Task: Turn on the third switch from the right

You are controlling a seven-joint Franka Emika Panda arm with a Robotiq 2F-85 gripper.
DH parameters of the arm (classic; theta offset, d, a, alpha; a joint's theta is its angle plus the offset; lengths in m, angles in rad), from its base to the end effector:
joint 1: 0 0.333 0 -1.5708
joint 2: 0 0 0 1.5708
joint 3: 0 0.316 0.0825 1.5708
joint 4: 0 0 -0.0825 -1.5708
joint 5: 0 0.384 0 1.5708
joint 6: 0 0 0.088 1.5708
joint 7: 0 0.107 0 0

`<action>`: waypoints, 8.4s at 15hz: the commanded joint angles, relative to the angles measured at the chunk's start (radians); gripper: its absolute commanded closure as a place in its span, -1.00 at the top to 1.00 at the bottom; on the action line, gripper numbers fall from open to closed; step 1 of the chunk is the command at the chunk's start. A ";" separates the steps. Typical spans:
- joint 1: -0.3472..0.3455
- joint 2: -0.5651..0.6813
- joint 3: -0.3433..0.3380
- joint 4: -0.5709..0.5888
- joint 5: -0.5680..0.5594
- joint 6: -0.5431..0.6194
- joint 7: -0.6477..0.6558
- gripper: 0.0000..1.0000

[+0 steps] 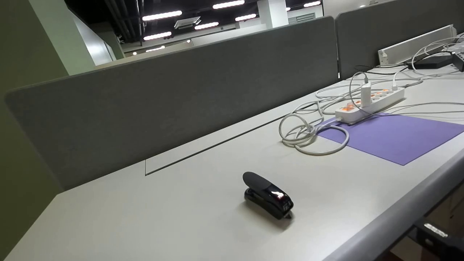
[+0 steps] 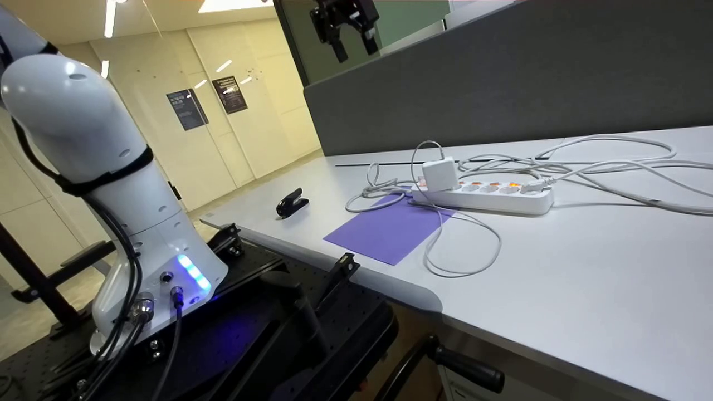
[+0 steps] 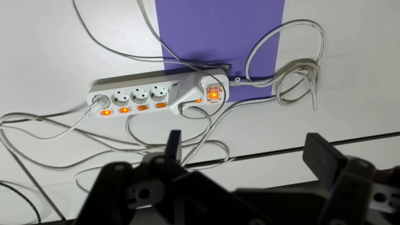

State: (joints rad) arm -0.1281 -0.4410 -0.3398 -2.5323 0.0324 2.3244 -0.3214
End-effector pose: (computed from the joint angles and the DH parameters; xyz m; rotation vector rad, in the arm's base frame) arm 0.3803 -0.1943 0.4403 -3.0293 0.2291 -0.3919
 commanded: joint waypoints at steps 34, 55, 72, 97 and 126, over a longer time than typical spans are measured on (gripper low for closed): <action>-0.184 0.801 0.185 0.537 0.090 0.102 -0.086 -0.81; -0.258 1.195 0.206 0.897 0.084 0.047 -0.022 -1.00; -0.339 1.209 0.256 0.790 0.114 0.180 -0.068 -1.00; -0.399 1.217 0.324 0.782 0.107 0.240 -0.134 -1.00; -0.420 1.316 0.320 0.958 0.137 0.079 -0.142 -1.00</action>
State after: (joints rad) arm -0.5378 0.8464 -0.0177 -1.6085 0.1589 2.4125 -0.4559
